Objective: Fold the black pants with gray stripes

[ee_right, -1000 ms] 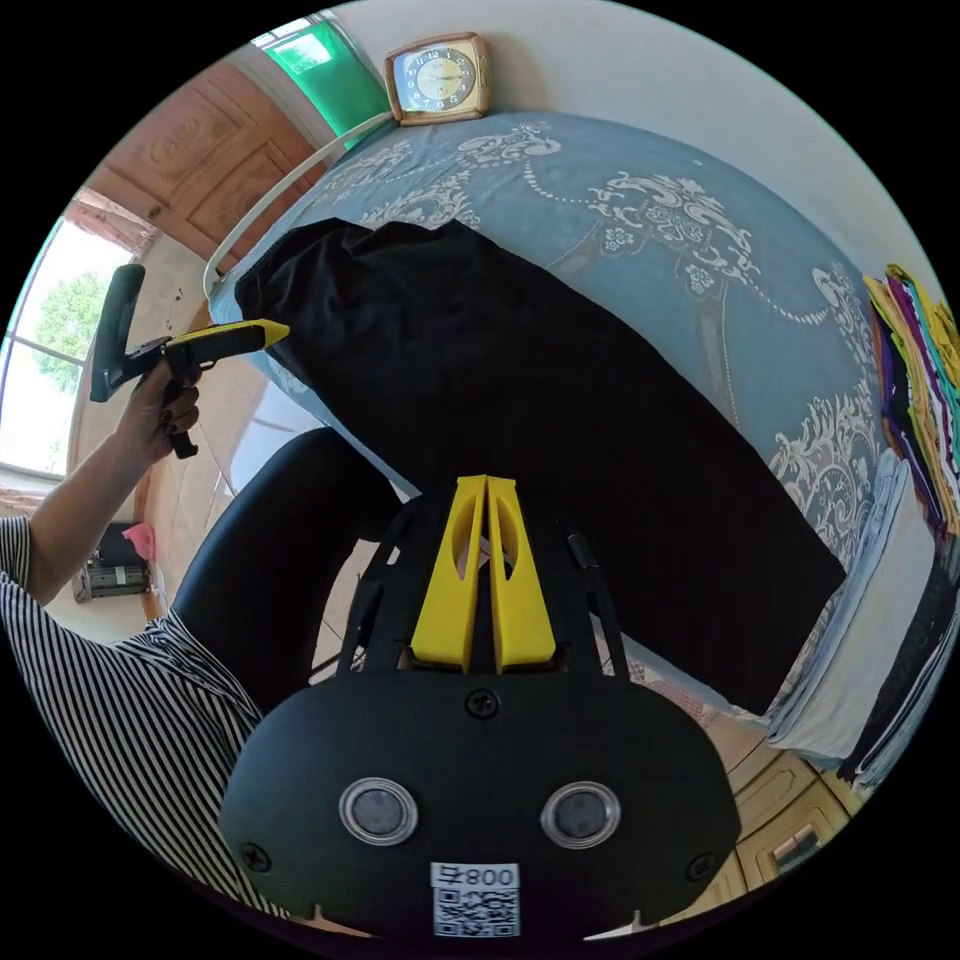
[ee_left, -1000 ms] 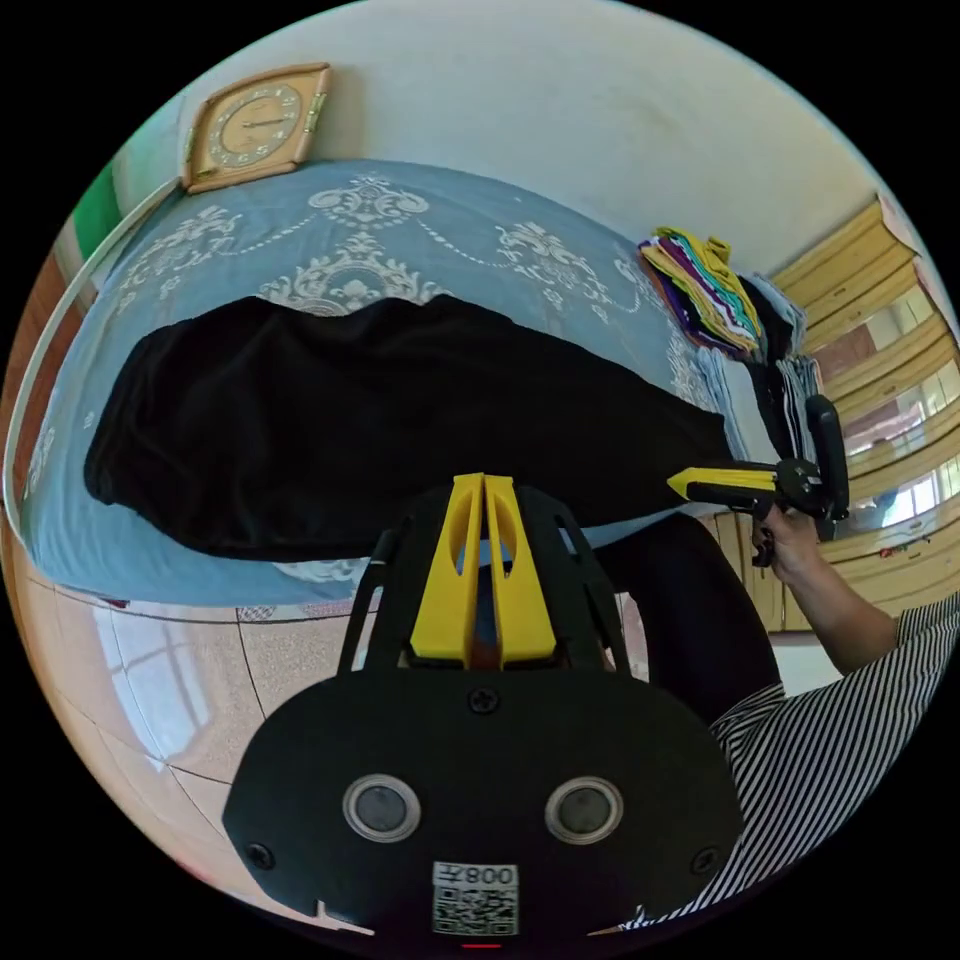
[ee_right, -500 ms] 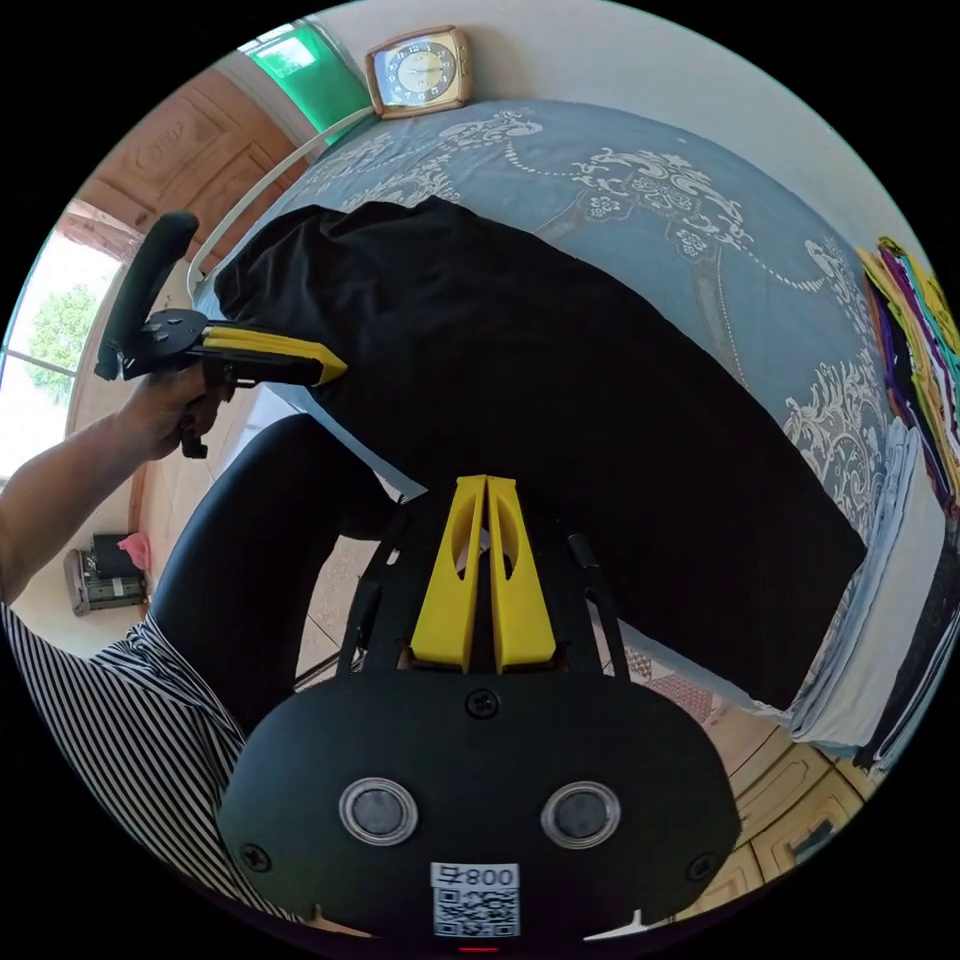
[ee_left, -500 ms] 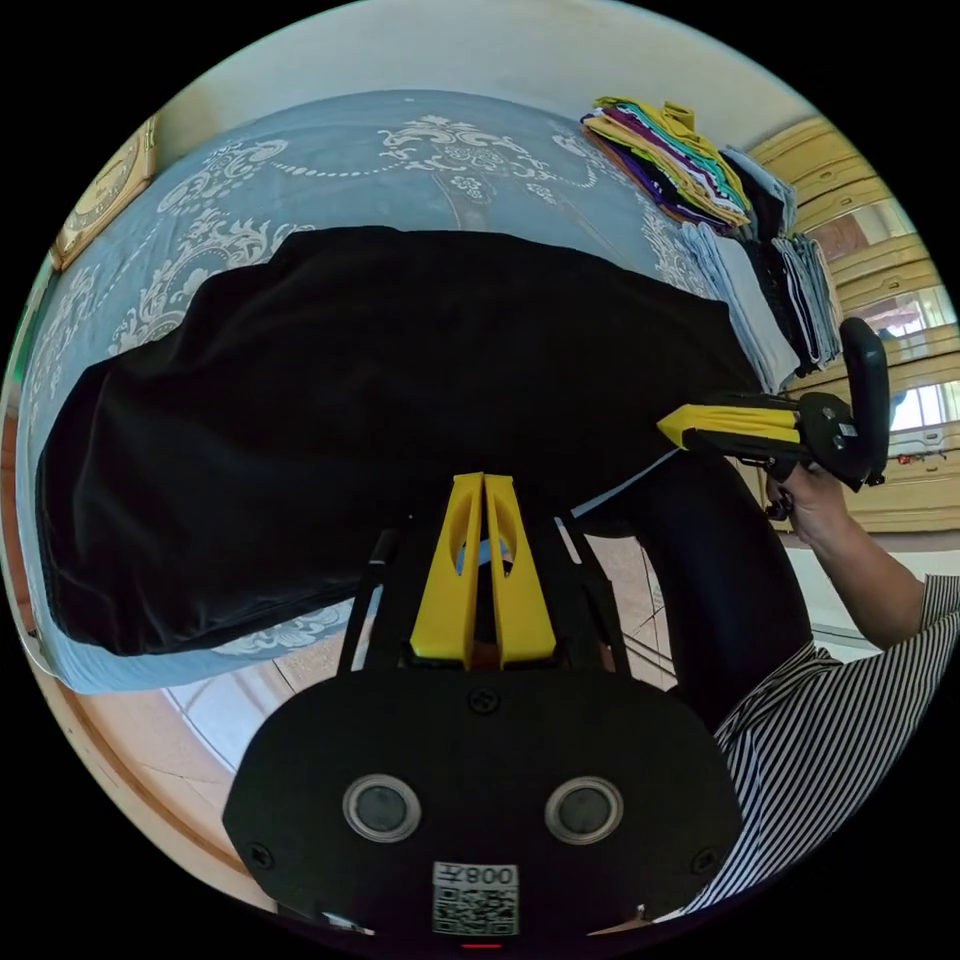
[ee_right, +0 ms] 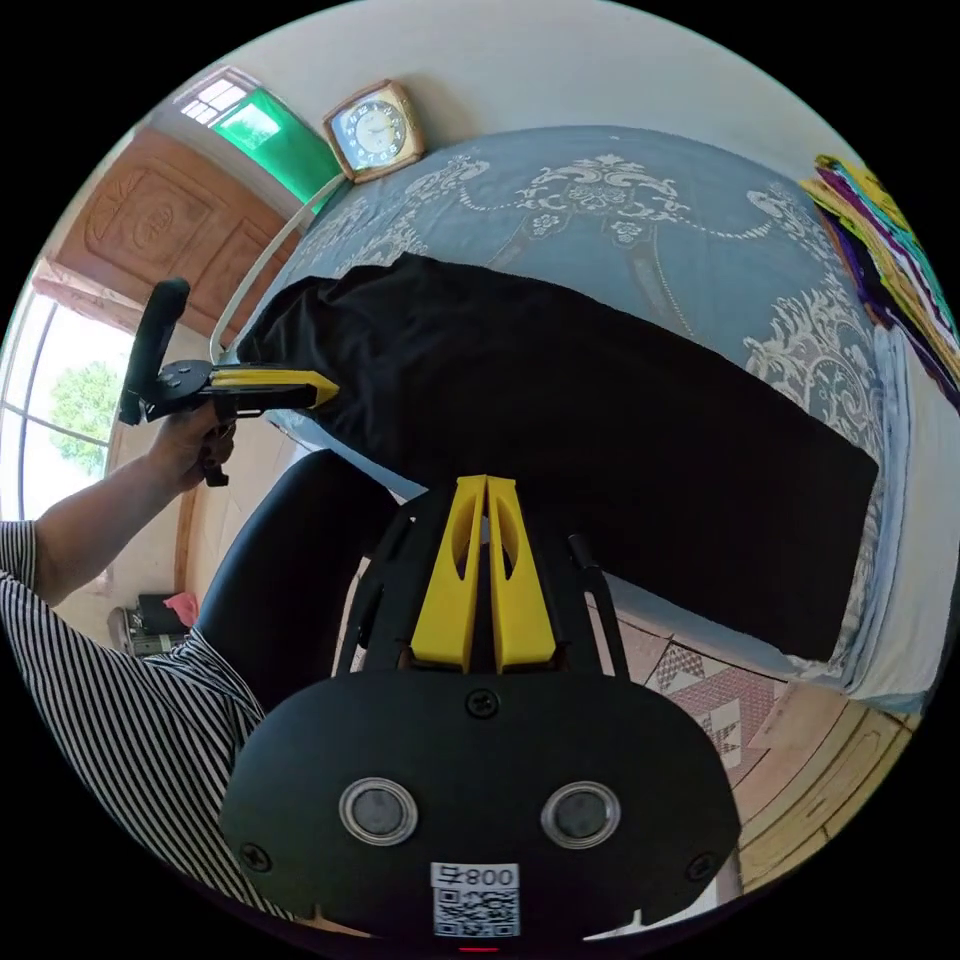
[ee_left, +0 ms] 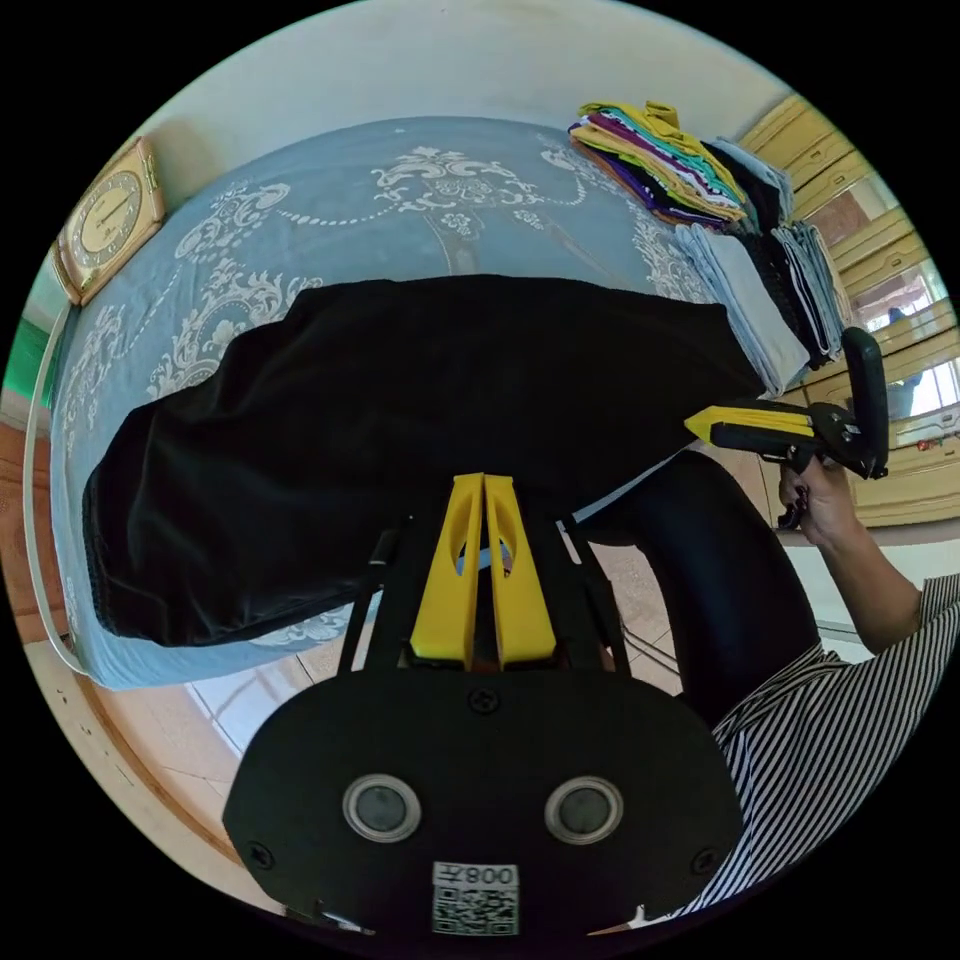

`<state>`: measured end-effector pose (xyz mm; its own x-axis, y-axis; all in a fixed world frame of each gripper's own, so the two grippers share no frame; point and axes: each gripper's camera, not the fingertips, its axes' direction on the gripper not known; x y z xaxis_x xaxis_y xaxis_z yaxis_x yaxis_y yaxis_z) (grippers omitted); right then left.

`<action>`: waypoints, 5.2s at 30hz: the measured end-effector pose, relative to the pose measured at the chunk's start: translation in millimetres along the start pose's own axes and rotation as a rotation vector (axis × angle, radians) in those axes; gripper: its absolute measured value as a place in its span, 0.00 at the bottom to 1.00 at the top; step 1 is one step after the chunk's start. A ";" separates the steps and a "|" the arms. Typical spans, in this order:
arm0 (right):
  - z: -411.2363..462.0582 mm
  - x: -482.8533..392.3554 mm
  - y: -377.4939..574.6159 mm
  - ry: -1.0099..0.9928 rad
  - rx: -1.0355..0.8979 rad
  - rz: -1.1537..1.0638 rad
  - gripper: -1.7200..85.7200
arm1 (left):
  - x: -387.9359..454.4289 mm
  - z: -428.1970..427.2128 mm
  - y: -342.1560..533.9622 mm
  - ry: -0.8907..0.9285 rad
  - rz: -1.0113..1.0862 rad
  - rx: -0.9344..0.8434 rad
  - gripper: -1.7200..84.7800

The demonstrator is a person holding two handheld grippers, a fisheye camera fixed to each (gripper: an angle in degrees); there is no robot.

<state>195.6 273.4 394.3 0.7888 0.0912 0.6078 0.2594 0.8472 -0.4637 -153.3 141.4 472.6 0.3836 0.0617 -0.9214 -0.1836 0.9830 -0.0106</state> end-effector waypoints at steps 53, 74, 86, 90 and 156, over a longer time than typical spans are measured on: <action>-143.1 263.5 198.8 0.069 0.354 0.618 0.09 | -64.5 507.1 -264.6 0.253 0.696 -0.193 0.05; -164.7 298.8 217.7 -0.121 0.433 0.626 0.11 | -112.9 600.1 -297.1 0.252 0.697 -0.193 0.05; -164.4 312.5 200.6 -0.104 0.383 0.654 0.05 | -114.9 634.0 -310.9 0.250 0.698 -0.197 0.05; -174.4 309.6 200.8 -0.096 0.409 0.636 0.04 | -109.2 637.9 -315.1 0.280 0.700 -0.179 0.05; -139.8 213.2 165.9 -0.125 0.451 0.611 0.05 | 169.9 449.7 -388.8 0.205 0.928 -0.074 0.04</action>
<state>484.7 360.2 356.8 0.6431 0.6473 0.4091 -0.4757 0.7564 -0.4490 390.3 -152.4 494.9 -0.1086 0.7732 -0.6248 -0.3943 0.5435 0.7411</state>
